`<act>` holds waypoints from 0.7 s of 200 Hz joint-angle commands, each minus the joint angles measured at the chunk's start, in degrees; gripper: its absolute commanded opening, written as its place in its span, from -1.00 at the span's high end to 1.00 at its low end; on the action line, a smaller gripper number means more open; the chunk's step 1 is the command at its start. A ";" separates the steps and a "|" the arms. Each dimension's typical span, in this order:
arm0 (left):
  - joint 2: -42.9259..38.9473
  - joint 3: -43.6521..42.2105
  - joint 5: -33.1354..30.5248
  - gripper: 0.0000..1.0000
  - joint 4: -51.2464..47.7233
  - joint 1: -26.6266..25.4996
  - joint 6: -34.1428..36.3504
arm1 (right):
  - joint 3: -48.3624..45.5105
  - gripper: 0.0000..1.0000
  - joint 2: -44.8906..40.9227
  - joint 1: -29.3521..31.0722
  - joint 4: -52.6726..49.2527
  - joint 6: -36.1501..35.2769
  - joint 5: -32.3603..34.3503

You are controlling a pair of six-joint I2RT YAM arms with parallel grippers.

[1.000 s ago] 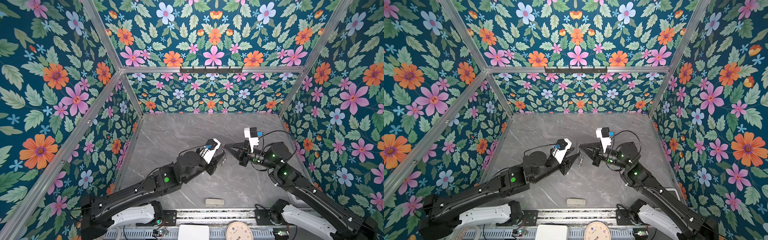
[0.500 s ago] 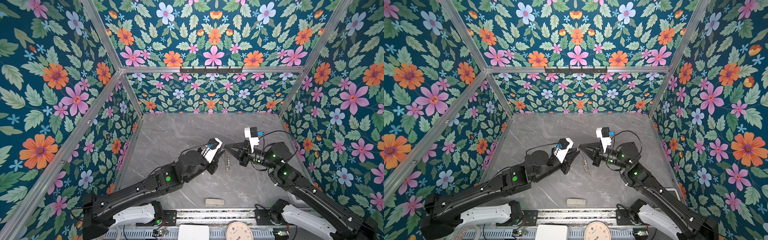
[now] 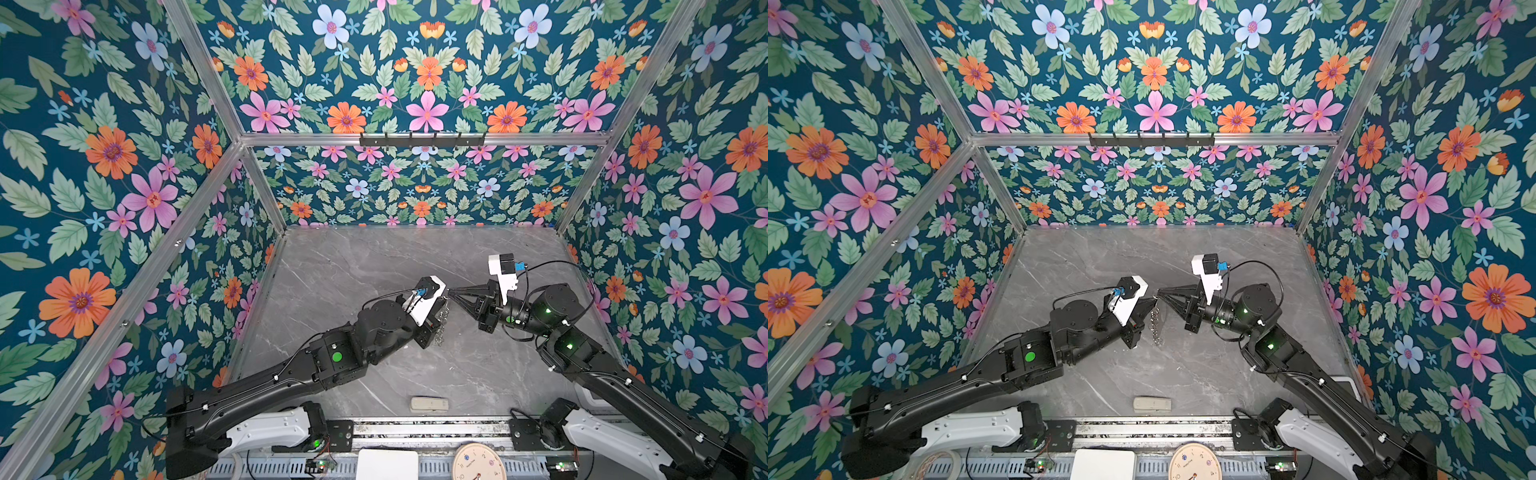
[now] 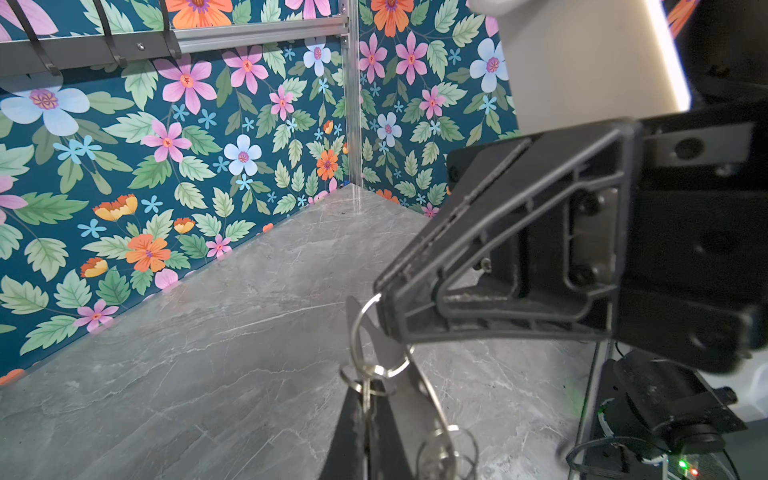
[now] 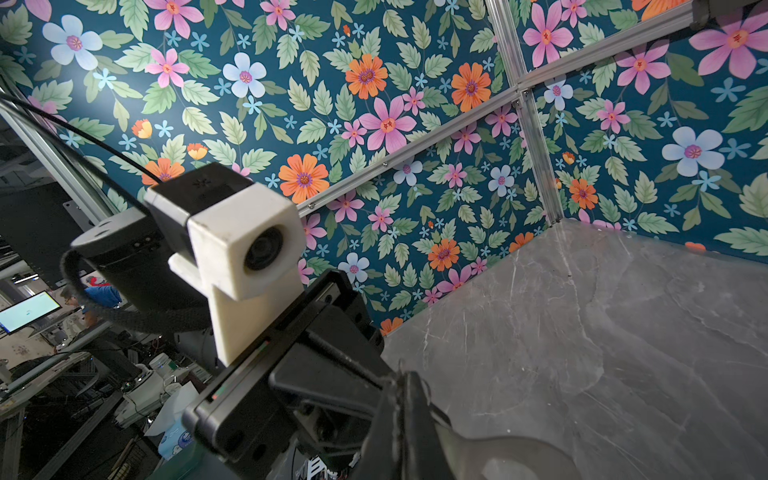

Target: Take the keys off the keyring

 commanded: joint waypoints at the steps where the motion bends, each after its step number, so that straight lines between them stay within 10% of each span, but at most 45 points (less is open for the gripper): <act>1: -0.45 0.54 0.11 1.00 0.25 0.04 0.02 | 0.51 1.00 0.15 -0.18 2.38 0.44 -0.70; 140: -3.93 -0.30 -6.42 1.00 -1.56 0.05 -1.30 | -0.25 1.00 -0.38 -2.30 1.38 1.41 -2.39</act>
